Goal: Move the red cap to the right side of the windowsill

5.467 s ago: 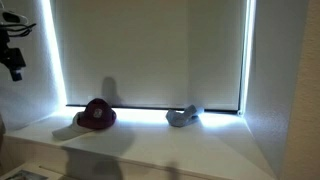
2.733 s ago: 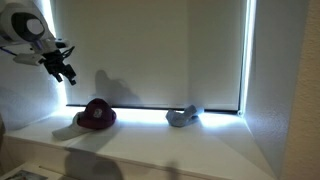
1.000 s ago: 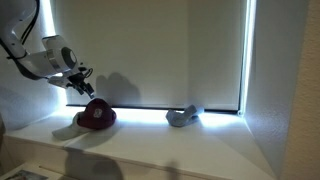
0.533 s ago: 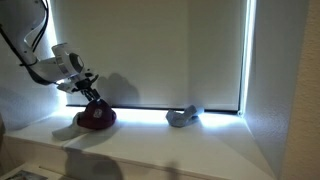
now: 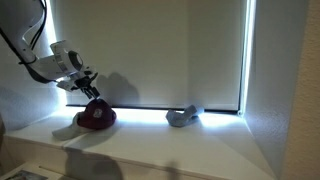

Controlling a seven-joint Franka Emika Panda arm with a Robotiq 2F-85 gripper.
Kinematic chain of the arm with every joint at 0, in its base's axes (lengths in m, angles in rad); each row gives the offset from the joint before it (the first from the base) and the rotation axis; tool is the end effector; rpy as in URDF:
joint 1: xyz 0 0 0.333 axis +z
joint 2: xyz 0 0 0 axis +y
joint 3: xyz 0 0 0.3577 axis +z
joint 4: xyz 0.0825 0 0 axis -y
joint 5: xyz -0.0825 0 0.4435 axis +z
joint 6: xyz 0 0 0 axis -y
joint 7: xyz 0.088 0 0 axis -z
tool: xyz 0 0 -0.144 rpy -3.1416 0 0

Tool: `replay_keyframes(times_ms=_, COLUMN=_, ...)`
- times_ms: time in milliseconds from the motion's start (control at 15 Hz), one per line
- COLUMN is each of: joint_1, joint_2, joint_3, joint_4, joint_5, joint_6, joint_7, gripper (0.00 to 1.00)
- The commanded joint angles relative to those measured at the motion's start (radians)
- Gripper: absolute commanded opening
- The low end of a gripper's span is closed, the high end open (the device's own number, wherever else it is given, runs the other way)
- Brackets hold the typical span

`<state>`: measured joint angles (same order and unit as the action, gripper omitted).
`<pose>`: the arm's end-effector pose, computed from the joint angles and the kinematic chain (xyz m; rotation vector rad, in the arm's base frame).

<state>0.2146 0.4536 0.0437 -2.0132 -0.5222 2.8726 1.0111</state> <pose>0.6763 0.2017 0.2229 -2.9752 0.4265 -0.6878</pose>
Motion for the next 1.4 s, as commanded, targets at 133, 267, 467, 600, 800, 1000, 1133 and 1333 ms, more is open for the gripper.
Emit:
replay_keyframes(times_ms=133, joint_1=0.022, joint_2=-0.003, joint_3=-0.031, joint_4=0.0, joint_5=-0.023, joint_6=0.013, joint_7=0.044, gripper=1.0)
replay_keyframes(times_ms=267, joint_1=0.022, joint_2=-0.001, joint_3=-0.029, joint_4=0.0, joint_5=-0.023, joint_6=0.013, joint_7=0.044, gripper=1.0)
replay_keyframes(times_ms=467, joint_1=0.037, joint_2=-0.017, joint_3=-0.037, joint_4=-0.017, joint_5=-0.04, joint_6=0.004, joint_7=0.053, gripper=1.0)
replay_keyframes(times_ms=600, joint_1=0.026, joint_2=-0.001, joint_3=-0.027, joint_4=0.0, joint_5=-0.024, joint_6=0.0, joint_7=0.044, gripper=1.0)
replay_keyframes(times_ms=800, joint_1=0.028, joint_2=-0.001, joint_3=-0.026, joint_4=0.0, joint_5=-0.023, joint_6=-0.004, joint_7=0.044, gripper=1.0)
replay_keyframes(times_ms=1000, joint_1=0.028, joint_2=-0.001, joint_3=-0.027, joint_4=0.0, joint_5=-0.023, joint_6=-0.004, joint_7=0.044, gripper=1.0)
replay_keyframes(times_ms=1133, joint_1=0.013, joint_2=0.003, joint_3=-0.002, joint_4=0.008, joint_5=0.013, joint_6=-0.061, joint_7=0.023, gripper=1.0)
replay_keyframes(times_ms=1333, joint_1=0.074, joint_2=0.004, joint_3=-0.064, joint_4=0.004, joint_5=0.08, joint_6=-0.06, joint_7=-0.007, gripper=1.0)
